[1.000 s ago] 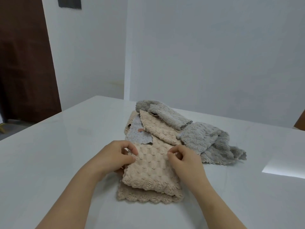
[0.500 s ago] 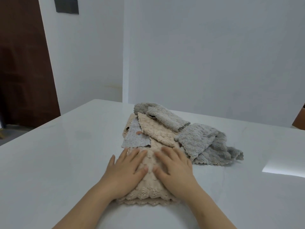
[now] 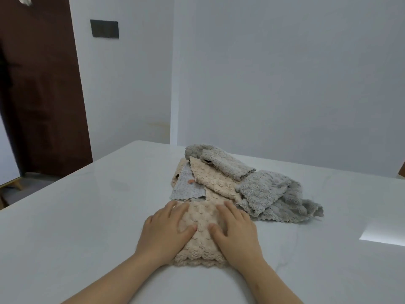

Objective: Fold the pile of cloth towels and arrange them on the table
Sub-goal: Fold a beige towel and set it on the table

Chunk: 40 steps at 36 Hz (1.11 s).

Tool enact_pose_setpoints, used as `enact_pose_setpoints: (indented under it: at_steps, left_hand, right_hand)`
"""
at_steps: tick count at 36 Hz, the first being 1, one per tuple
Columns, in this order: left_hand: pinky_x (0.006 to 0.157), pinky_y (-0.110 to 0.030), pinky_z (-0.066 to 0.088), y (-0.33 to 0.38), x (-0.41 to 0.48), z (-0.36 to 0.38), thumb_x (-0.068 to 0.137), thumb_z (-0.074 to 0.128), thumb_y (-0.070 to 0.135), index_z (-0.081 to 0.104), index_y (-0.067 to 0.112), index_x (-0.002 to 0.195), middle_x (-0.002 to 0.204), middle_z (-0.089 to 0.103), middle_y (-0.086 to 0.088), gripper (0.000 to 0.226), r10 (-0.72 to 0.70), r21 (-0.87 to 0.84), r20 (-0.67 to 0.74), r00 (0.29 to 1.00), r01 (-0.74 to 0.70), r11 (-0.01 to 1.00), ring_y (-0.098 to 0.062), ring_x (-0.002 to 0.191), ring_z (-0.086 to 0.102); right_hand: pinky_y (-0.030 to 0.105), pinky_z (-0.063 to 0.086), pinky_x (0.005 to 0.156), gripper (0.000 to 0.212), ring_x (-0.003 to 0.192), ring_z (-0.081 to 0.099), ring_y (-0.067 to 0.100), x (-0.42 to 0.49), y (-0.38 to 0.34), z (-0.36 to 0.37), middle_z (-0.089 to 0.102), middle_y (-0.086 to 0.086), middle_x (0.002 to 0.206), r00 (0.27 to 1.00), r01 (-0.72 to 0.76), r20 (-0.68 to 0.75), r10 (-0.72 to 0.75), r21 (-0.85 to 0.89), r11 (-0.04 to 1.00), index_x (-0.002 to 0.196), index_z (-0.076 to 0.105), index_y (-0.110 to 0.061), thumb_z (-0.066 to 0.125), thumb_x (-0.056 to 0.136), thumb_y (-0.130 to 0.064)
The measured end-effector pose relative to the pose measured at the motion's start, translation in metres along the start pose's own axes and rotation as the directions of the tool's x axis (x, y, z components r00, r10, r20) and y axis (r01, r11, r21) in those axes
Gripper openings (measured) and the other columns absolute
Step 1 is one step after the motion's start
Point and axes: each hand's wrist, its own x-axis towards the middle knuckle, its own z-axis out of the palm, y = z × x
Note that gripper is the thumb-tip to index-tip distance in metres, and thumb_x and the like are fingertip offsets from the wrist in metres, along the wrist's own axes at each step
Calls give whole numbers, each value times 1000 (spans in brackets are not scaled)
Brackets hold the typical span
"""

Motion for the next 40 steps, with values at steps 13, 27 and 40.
enact_pose_setpoints:
  at_steps: [13, 27, 40]
  left_hand:
    - [100, -38, 40, 0, -2, -25, 67, 61, 62, 60, 18, 109, 120, 55, -5, 61, -457, -203, 238, 857, 504, 840, -26, 115, 46]
    - [73, -26, 40, -87, -7, -67, 91, 54, 26, 26, 33, 138, 109, 59, -10, 55, -436, -675, -14, 900, 314, 668, -21, 87, 55]
    - [75, -20, 33, -180, 68, -77, 83, 58, 8, 59, 30, 92, 100, 55, 7, 25, -499, -706, -241, 833, 202, 678, -12, 88, 49]
  right_hand:
    - [35, 35, 83, 18, 85, 46, 21, -19, -12, -12, 48, -6, 74, 962, -270, 99, 255, 204, 941, 69, 35, -27, 37, 65, -44]
    - [25, 47, 61, 41, 71, 56, 10, 33, -105, 35, 56, -5, 84, 992, -98, 127, 18, 664, 742, 129, 34, -23, 49, 91, -25]
    - [25, 40, 63, 29, 77, 49, 10, 134, -174, 99, 51, -3, 95, 999, -2, 34, -33, 717, 697, 108, 44, -17, 49, 81, -6]
